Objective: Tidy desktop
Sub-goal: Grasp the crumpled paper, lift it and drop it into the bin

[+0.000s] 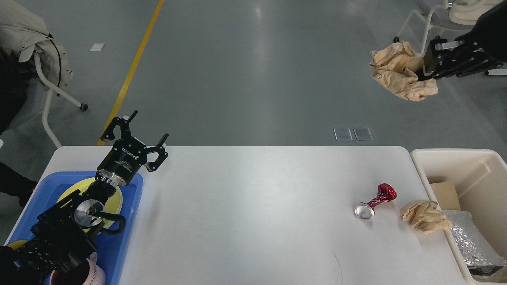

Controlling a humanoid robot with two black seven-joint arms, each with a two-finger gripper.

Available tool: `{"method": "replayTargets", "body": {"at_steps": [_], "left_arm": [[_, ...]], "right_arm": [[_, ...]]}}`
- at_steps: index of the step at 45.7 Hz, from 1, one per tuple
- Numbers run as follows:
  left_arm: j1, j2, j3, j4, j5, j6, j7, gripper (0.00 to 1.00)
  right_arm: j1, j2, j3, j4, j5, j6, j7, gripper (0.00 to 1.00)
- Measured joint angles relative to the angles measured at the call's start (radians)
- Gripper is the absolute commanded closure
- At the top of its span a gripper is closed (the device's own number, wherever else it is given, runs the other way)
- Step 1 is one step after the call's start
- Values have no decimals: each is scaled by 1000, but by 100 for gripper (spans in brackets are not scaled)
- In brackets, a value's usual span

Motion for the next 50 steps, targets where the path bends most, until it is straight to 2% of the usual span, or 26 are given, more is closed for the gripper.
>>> {"method": "replayTargets", "body": {"at_steps": [5,11,19,23,29,38,40,41,42,44,50], "left_arm": [[0,0,0,0,0,0,0,0],[0,0,0,0,0,0,0,0],[0,0,0,0,0,0,0,0],[0,0,0,0,0,0,0,0],[0,0,0,0,0,0,0,0],[0,0,0,0,0,0,0,0],[0,0,0,0,0,0,0,0],[0,0,0,0,0,0,0,0],[0,0,0,0,0,0,0,0],[0,0,0,0,0,0,0,0],[0,0,0,0,0,0,0,0]], "right_arm": [[-54,-13,-54,-31,-76,-51,3,100],[-298,-35,-84,-187,-199,-232,22,100],[-819,-12,-85,-625,-232,-505,123,100],[-1085,41,-73,-816,-173,-615,152,100],[-1358,112,-74,-943,-25,-731,152,100],[-1497,179,-59,-986,47,-844,108,100],[-1514,191,-54,-993,65,-866,98,91],[-1522,196,-52,-996,73,-876,93,82],[-1530,203,-51,-1000,80,-887,89,63],[-1540,210,-50,-1003,88,-899,85,0],[-1552,220,-51,-1007,96,-911,79,0]]}}
